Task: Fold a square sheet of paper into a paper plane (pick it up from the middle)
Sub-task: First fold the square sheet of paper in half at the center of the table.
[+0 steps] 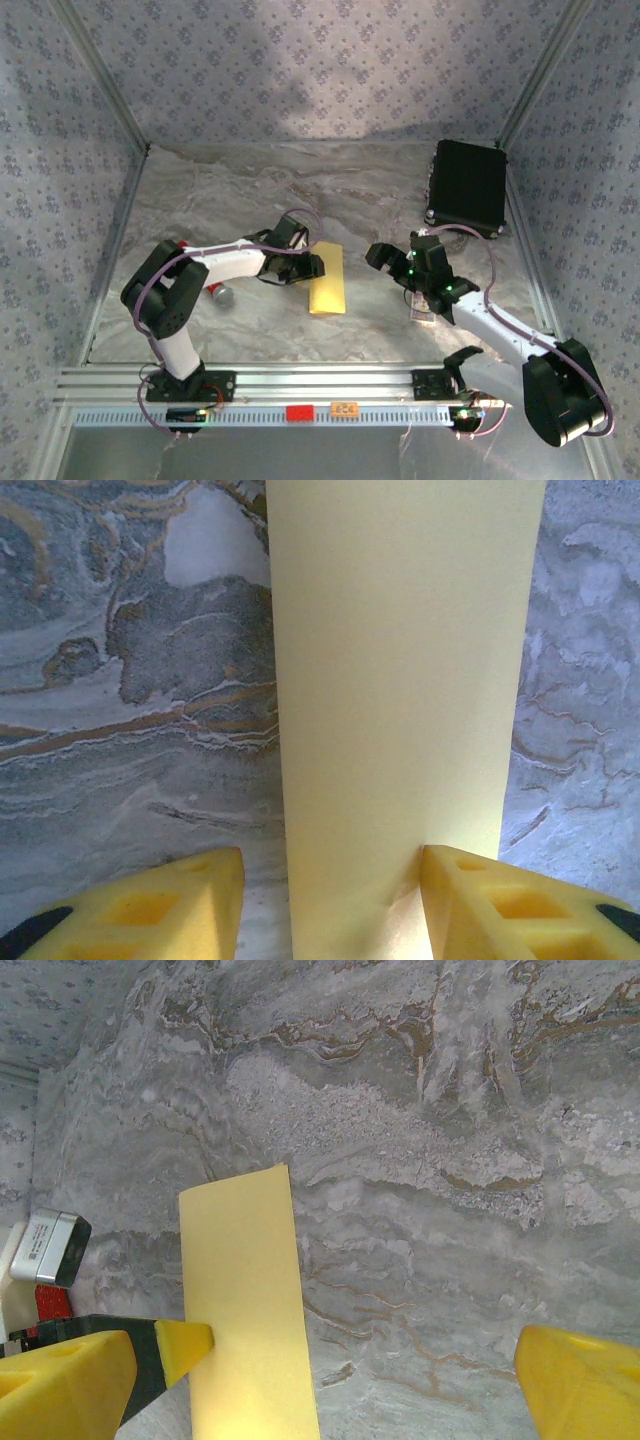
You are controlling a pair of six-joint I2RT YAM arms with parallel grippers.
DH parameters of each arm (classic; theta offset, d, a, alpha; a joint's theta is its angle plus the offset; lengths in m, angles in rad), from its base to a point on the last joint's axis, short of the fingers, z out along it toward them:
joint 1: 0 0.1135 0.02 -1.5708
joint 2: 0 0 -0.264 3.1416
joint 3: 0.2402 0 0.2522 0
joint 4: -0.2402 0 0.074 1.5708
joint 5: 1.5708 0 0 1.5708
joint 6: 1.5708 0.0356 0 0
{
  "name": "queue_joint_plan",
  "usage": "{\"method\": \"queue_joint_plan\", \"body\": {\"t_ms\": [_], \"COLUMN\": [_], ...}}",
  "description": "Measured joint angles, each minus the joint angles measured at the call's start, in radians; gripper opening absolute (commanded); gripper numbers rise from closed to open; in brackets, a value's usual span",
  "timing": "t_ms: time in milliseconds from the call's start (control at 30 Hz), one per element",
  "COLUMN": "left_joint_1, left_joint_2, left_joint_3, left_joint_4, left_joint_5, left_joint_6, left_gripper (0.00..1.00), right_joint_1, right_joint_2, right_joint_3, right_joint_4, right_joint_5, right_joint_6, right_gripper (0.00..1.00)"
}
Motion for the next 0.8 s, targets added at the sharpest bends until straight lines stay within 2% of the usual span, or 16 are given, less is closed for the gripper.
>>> {"method": "queue_joint_plan", "body": {"t_ms": [800], "left_joint_1": [0.002], "left_joint_2": [-0.006], "left_joint_3": [0.001], "left_joint_4": [-0.024], "left_joint_5": [-0.034], "left_joint_6": [0.009], "left_gripper": [0.50], "right_joint_1": [0.004], "right_joint_2": [0.000], "right_joint_3": [0.000], "right_joint_4": [0.000], "right_joint_5": [0.000], "right_joint_6": [0.000], "right_gripper": [0.99]}}
